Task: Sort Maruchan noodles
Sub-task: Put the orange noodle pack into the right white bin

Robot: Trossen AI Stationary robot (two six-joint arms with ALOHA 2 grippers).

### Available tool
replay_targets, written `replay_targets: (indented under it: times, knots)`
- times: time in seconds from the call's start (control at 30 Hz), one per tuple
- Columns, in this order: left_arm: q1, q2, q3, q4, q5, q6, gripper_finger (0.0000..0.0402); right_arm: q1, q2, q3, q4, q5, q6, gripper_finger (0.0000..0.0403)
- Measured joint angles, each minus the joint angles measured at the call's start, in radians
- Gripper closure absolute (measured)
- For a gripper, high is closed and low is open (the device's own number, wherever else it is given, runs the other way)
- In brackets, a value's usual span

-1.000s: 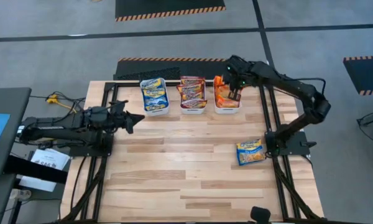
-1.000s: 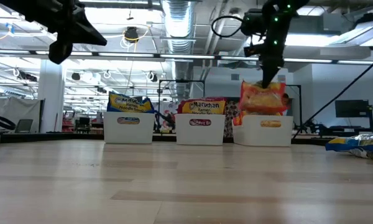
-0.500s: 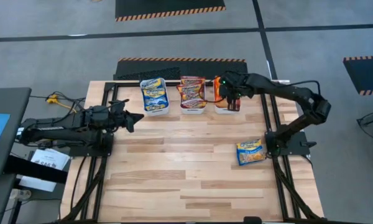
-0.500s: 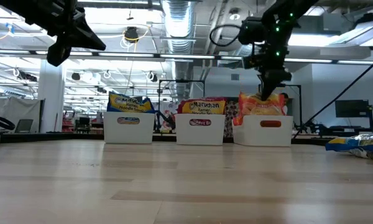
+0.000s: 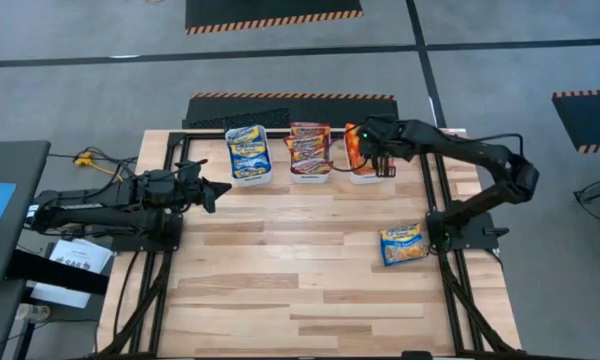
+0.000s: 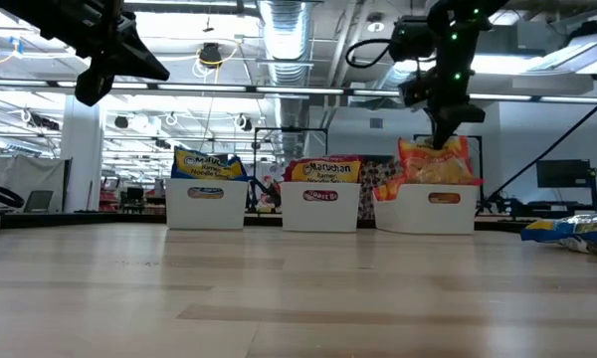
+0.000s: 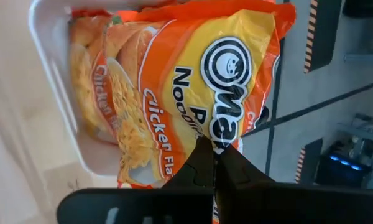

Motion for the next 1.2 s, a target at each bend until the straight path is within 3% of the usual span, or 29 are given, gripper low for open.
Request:
replay_targets:
  times: [0.3,0.43,0.93,1.2]
  knots:
    - [0.000,0.000,0.000,0.000,0.013,0.021,0.0401,0.014,-0.003,-0.039,0.007,-0.090,0.003,0.0396]
    - [0.000,0.000,0.000,0.000,0.013,0.022,0.0401,0.034,0.004,-0.080,0.050,-0.071,0.033,0.0396]
    - [0.000,0.000,0.000,-0.007,0.029,0.025,0.0401,0.099,0.003,-0.098,0.032,-0.060,0.427,0.0396]
    - [0.000,0.000,0.000,-0.058,0.054,0.025,0.0401,0.123,0.004,-0.098,0.048,-0.076,0.474,0.0396]
